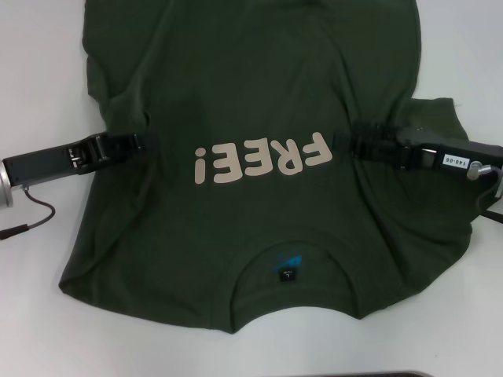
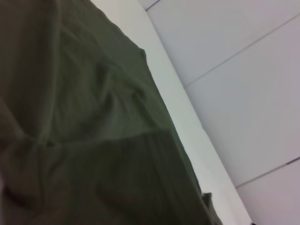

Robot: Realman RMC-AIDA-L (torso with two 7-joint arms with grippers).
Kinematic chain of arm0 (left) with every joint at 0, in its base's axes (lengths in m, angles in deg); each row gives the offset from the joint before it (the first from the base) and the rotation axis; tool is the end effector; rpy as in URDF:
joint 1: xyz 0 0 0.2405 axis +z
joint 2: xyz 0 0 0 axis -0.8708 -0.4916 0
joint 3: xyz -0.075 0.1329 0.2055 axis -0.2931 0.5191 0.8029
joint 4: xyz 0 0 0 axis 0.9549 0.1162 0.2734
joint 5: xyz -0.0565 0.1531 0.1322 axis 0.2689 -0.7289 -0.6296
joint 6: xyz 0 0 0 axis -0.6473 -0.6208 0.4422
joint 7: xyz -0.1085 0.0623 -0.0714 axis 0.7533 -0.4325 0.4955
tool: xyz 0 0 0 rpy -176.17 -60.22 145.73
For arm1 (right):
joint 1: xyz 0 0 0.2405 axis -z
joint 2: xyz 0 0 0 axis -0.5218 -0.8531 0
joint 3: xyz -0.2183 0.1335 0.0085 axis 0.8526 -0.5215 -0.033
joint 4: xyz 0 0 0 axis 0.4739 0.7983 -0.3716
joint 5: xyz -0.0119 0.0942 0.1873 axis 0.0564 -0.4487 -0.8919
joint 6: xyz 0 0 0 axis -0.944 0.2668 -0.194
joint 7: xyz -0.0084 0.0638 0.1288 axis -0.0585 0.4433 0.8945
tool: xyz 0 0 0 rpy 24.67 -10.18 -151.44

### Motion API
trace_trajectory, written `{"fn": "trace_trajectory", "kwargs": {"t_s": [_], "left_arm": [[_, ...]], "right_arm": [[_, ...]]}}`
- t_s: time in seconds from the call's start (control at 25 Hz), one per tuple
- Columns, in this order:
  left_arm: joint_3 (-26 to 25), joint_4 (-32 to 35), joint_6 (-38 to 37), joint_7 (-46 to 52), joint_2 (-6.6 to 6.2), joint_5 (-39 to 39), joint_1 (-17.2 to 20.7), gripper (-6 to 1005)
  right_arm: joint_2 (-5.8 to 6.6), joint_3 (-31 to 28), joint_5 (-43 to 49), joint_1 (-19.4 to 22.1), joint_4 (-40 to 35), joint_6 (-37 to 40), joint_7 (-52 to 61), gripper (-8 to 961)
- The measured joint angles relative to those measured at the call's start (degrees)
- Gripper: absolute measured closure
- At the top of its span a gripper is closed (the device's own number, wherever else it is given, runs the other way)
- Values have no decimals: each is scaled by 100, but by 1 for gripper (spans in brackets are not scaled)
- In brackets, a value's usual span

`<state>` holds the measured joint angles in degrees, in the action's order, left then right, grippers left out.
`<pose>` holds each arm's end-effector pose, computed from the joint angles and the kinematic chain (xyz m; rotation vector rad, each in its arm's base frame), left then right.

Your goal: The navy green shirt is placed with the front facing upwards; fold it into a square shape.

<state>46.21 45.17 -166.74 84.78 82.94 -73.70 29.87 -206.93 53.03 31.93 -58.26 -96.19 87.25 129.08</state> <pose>-0.3007 0.3114 -0.0094 -2.2924 -1.7335 -0.8707 0.2977 0.3005 -0.0203 -2.4595 1.2179 0.9420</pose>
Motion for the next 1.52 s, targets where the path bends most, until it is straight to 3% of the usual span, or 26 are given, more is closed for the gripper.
{"fn": "trace_trajectory", "kwargs": {"t_s": [0.08,0.36,0.88,1.32,1.52], "left_arm": [[3,-14,128,111,0,-2,-2,839],[9,-87,225,149,0,16,-8,627],[125,128,220,-445,-48,295,115,181],[450,250,704,-1012,-27,288,110,175],[883,238,1045,-1052,22,288,104,175]], "right_arm": [[1,0,0,15,0,43,0,71],[8,0,0,53,0,105,0,71],[37,-19,0,53,-59,107,23,72],[73,-151,0,53,-62,200,85,71],[80,-194,0,58,-61,215,110,71]]}}
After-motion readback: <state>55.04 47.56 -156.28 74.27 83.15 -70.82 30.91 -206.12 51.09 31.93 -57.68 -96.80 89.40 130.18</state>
